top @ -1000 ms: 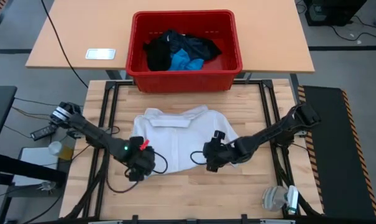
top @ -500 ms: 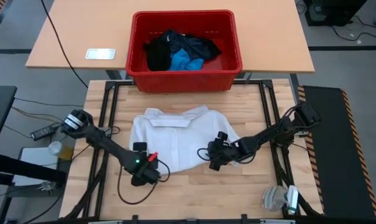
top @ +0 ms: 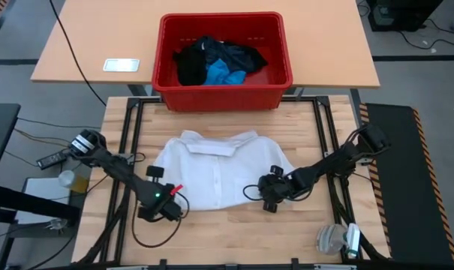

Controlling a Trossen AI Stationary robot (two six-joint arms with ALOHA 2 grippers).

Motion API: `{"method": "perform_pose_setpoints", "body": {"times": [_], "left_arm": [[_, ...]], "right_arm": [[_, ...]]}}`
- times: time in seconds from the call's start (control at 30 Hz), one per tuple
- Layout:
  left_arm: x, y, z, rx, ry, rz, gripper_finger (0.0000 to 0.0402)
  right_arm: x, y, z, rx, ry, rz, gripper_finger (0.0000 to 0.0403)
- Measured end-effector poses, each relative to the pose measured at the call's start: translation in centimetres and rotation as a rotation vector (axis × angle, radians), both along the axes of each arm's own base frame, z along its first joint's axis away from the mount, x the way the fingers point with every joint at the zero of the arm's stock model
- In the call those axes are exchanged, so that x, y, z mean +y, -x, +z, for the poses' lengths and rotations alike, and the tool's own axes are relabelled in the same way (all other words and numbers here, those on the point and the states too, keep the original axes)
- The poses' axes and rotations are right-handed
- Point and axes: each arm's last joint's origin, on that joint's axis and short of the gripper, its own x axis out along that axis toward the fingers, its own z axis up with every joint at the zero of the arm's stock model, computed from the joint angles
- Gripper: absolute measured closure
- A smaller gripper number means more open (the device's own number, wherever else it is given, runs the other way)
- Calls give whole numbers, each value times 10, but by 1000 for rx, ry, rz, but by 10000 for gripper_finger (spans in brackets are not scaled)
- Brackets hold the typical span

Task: Fold laundry
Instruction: Fold the white polo

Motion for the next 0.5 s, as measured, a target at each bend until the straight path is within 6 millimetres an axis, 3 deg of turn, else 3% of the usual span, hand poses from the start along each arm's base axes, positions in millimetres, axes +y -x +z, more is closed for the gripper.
{"method": "perform_pose_setpoints", "body": {"times": [0.2, 0.5], "left_arm": [[-5, 16, 6, 179, 45, -166, 390], [-19, 28, 6, 270, 149, -464, 390]], "right_arm": [[-7, 23, 21, 180, 20, -30, 196], [-23, 55, 85, 292, 142, -128, 196]]}}
